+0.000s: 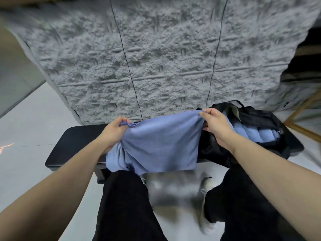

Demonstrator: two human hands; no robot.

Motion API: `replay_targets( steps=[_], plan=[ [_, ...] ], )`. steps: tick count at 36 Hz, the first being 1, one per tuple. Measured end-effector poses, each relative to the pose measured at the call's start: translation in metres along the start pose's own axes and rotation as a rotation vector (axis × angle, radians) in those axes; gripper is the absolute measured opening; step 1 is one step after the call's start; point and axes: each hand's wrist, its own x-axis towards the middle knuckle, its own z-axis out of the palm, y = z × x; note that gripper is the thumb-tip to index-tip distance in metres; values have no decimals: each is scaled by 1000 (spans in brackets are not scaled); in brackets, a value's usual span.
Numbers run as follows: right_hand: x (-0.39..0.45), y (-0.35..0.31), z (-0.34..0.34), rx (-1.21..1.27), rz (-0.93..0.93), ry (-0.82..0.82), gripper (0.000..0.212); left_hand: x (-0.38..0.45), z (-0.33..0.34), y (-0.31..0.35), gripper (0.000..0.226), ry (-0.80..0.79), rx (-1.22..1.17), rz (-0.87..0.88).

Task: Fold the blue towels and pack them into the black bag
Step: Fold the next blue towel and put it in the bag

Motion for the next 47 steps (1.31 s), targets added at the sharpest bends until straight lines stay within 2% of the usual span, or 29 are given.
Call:
replay_targets(
  steps=[3,10,17,21,28,31,41,47],
  plan=[
    [-10,-16,-9,-10,-15,-1,16,-9,-11,7,22,-26,15,34],
    [-18,-34,-33,-144,-64,-68,12,-12,-32,13,9,23,9,-75],
    [-2,-36,-28,-190,-121,-69,7,0,-26,21,12,49,-251,-45],
    [10,-34,-22,-178,-52,-77,11,5,-22,23,15,6,-272,-56],
    [29,-45,-10,-85,69,-124,11,31,-28,38,13,36,-268,-36],
    [44,-55,-7,-100,60,-123,12,45,-33,54,14,54,-254,-12],
    [86,-102,1,88,-27,-32,20,86,-44,111,19,205,-242,171],
    [96,-111,-1,148,-85,-16,20,88,-48,120,24,220,-299,240]
  ],
)
